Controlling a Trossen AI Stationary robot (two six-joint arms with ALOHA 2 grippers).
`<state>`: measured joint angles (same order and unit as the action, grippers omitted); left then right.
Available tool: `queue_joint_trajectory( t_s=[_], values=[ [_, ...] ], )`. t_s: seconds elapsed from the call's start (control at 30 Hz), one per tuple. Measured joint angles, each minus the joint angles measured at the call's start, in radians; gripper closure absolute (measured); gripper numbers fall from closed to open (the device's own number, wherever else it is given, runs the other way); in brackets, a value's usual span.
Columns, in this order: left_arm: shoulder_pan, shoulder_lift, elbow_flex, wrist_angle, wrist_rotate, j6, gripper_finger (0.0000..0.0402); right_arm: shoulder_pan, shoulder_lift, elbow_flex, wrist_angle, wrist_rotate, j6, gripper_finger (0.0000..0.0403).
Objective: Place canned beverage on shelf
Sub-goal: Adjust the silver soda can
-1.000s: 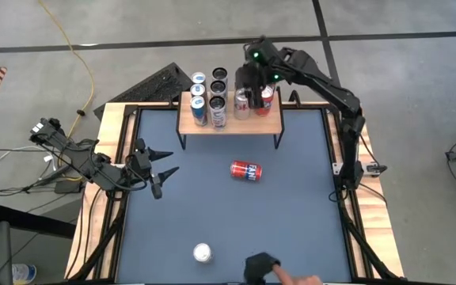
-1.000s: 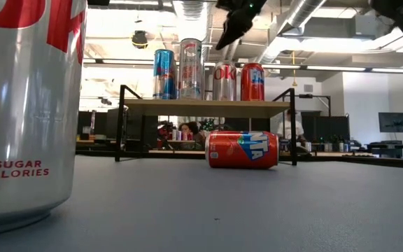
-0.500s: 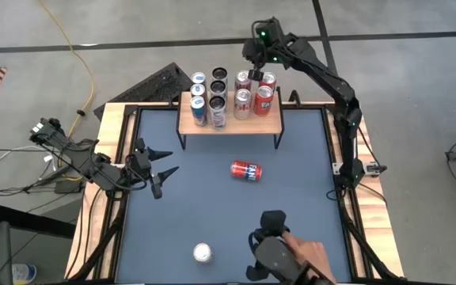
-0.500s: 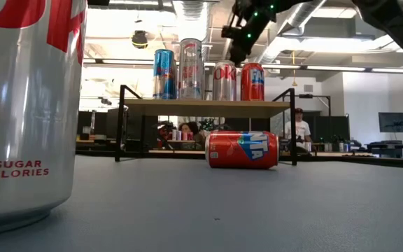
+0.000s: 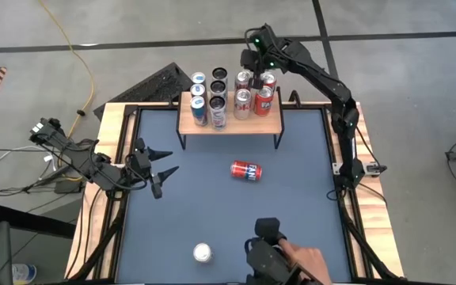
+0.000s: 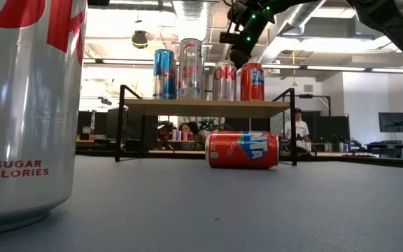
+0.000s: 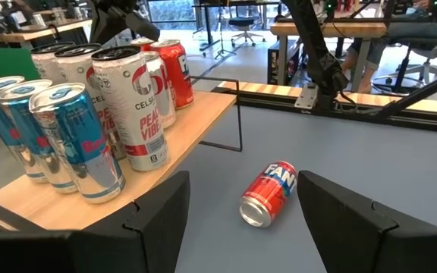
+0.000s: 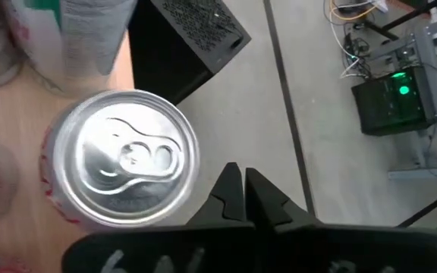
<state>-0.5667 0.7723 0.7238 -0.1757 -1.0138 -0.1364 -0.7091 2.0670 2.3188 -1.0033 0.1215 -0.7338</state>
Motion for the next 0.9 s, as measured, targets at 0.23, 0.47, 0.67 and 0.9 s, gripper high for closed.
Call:
queue_joint_trajectory(
  t_s=[0.23, 0.47, 0.67, 0.9],
  values=[
    [0.000, 0.000, 0.000, 0.000, 0.007, -0.003, 0.0166, 0.004, 0.000, 0.000, -0.026, -0.055, 0.019, 0.0403],
    [0.000, 0.000, 0.000, -0.001, 0.013, -0.004, 0.0166, 0.010, 0.000, 0.000, -0.036, -0.069, 0.019, 0.0403],
    [0.000, 0.000, 0.000, -0.003, 0.013, -0.004, 0.0166, 0.009, 0.000, 0.000, -0.061, -0.081, 0.019, 0.0403],
    [0.000, 0.000, 0.000, -0.013, 0.013, -0.003, 0.0166, 0.023, 0.000, 0.000, -0.067, -0.109, 0.018, 0.0403]
  ],
)
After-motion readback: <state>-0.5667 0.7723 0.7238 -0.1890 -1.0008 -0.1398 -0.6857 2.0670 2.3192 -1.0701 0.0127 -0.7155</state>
